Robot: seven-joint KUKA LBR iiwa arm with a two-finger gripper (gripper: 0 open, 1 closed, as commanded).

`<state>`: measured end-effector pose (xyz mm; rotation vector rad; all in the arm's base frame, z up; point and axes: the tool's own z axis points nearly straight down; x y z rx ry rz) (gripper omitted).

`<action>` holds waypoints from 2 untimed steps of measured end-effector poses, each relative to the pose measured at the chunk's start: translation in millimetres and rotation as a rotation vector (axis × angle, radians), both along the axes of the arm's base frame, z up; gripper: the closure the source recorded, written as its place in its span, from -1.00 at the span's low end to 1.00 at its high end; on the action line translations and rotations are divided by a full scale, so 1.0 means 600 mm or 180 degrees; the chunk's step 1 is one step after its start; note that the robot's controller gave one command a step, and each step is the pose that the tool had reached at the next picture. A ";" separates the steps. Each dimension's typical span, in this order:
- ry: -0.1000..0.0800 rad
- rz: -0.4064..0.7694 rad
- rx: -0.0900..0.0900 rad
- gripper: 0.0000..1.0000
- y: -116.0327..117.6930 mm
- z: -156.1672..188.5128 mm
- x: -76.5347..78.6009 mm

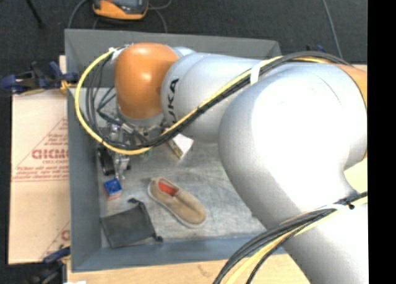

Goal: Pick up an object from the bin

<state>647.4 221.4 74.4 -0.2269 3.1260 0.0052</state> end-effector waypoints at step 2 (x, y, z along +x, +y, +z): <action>0.0031 -0.0055 -0.0011 1.00 -0.013 0.100 -0.004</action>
Offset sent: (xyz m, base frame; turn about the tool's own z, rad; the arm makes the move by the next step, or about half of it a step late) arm -0.0020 -0.0149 0.1292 0.0454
